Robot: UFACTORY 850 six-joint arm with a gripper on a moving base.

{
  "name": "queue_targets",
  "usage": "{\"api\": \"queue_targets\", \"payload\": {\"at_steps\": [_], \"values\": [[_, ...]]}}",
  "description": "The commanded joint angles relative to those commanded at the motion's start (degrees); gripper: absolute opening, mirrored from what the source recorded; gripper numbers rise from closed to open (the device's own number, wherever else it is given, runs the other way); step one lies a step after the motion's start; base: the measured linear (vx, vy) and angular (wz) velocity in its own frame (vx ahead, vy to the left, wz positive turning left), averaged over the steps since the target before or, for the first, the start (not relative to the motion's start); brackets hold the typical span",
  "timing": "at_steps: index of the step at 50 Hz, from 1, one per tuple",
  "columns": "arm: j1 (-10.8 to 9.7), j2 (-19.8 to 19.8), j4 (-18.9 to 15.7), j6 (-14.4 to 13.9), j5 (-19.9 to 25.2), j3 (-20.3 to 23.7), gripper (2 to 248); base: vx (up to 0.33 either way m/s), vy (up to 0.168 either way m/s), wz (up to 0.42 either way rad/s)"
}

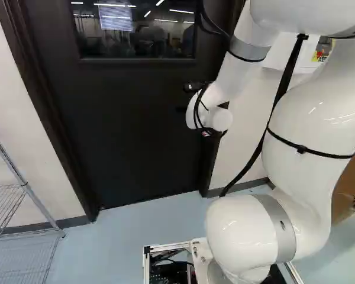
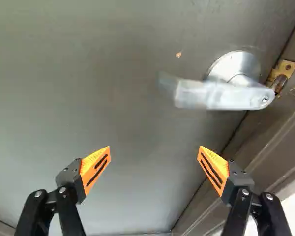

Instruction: Open the door and move inside

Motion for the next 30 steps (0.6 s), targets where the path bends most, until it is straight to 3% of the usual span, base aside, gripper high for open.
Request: {"api": "queue_targets", "payload": {"at_steps": [30], "values": [[-0.5, -4.4, -0.4, 0.0, 0.0, -2.8, 247, 0.0, 0.0, 0.0]]}}
